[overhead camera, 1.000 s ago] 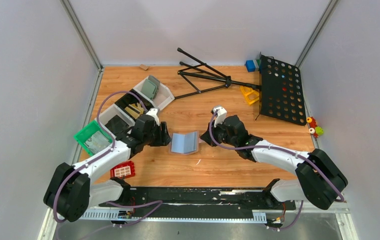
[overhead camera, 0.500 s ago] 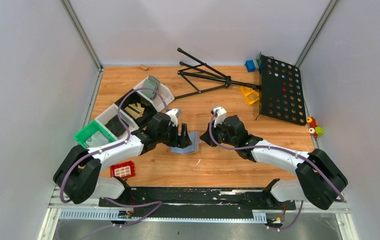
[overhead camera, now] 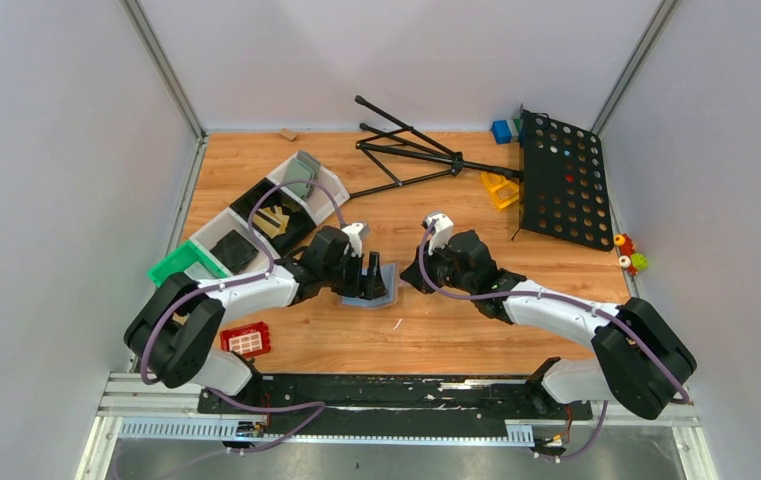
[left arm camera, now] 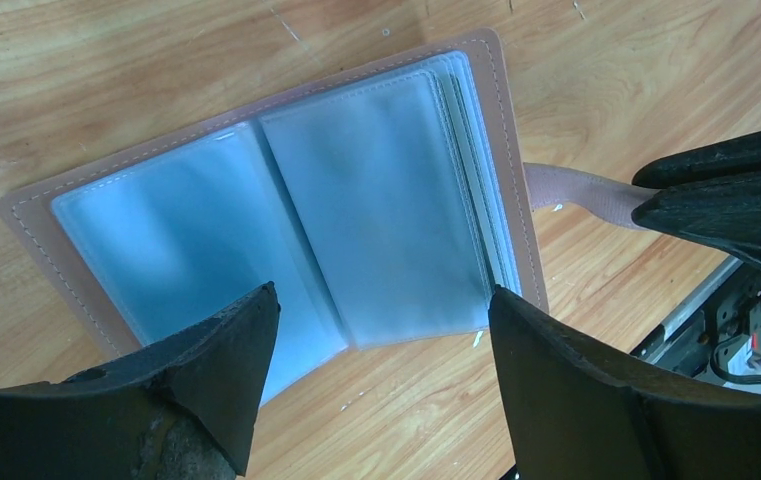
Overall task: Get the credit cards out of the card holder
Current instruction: Open the card holder at the center of the board.
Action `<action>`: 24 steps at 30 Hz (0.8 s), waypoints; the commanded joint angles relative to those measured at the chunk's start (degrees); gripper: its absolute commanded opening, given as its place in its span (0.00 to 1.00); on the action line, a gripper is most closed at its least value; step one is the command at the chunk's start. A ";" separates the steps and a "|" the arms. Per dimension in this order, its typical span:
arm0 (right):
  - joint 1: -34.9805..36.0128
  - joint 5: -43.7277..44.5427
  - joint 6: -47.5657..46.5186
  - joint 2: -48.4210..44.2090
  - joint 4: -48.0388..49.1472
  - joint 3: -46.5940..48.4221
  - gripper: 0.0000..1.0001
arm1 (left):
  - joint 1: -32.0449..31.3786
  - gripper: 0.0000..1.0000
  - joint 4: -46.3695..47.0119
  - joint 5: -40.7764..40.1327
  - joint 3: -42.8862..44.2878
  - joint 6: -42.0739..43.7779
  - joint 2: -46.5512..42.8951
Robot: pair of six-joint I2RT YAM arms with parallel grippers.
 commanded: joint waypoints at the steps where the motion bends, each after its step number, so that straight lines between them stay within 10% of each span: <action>1: -0.24 -0.98 -0.33 0.06 2.44 0.19 0.00 | -0.43 0.83 1.91 0.37 2.21 0.37 0.94; 24: -0.36 0.04 -0.42 -1.29 2.02 -0.25 0.00 | -1.89 0.74 -12.29 -16.49 5.26 2.44 3.58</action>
